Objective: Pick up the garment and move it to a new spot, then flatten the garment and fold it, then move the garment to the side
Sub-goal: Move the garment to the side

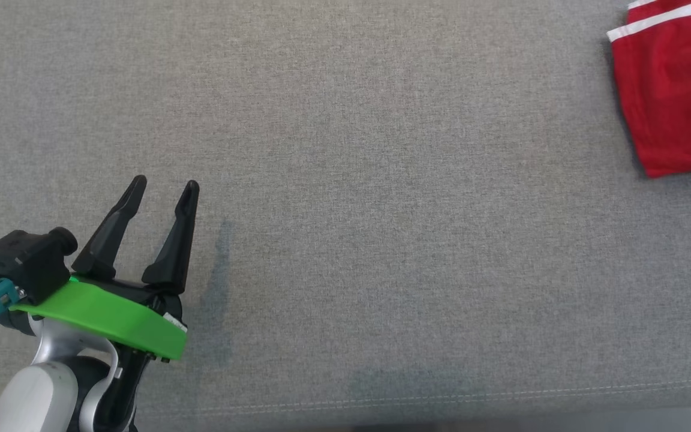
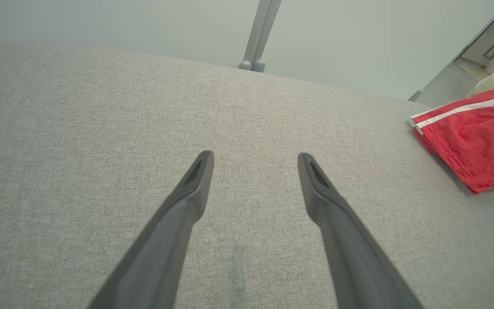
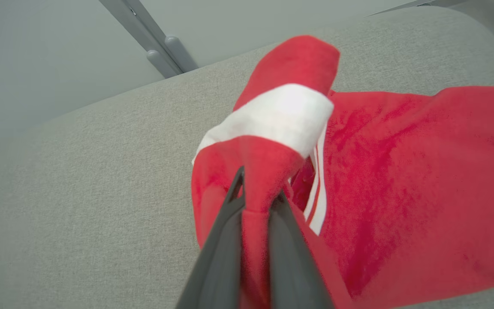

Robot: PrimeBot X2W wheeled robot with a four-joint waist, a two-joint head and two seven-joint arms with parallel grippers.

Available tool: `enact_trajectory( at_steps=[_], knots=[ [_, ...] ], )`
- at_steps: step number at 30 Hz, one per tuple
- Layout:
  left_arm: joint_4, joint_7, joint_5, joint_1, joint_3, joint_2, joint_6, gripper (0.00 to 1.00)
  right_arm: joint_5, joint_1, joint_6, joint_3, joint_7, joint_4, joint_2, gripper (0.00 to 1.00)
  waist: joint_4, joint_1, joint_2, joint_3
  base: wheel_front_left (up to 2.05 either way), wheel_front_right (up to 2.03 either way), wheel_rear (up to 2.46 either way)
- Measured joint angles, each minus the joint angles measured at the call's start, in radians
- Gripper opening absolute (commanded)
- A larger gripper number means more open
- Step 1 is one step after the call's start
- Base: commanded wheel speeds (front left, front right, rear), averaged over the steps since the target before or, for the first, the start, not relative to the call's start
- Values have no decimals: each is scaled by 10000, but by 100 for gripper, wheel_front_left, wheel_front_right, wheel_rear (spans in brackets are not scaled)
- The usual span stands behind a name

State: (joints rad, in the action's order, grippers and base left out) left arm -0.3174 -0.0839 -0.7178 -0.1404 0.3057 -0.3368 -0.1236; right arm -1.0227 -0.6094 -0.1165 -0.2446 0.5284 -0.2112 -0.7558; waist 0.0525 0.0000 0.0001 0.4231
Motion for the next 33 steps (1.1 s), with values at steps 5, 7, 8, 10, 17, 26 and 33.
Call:
enact_trajectory(
  at_steps=[5,7,8,10,17,26,33],
  knots=[
    [-167,182,282,-6,-153,10,0,100,29,-35,-82,543,-188,-483,-307,0,-154,0,0,326,0,0,0],
    [-215,190,437,-6,-201,13,0,100,29,-102,-82,731,-230,-721,-364,0,-205,0,0,416,0,0,0],
    [-247,190,485,-6,-219,13,0,100,35,-142,-84,815,-307,-826,-435,0,-230,0,0,464,0,0,0],
    [-359,192,543,-6,-299,17,0,100,115,-181,-84,905,-349,-945,-660,0,-278,0,0,564,0,0,0],
    [-570,247,713,-47,-414,27,0,100,531,-218,-84,1258,-895,-1452,-949,0,-382,0,0,990,0,0,0],
    [-583,245,717,-48,-424,217,0,100,1526,-240,-84,1400,-2209,-2197,-834,74,-223,0,0,1442,0,0,0],
    [-500,408,702,-52,-362,483,0,100,3308,157,-86,1534,-3340,-4159,-871,100,26,0,0,1528,0,0,0]
  ],
)
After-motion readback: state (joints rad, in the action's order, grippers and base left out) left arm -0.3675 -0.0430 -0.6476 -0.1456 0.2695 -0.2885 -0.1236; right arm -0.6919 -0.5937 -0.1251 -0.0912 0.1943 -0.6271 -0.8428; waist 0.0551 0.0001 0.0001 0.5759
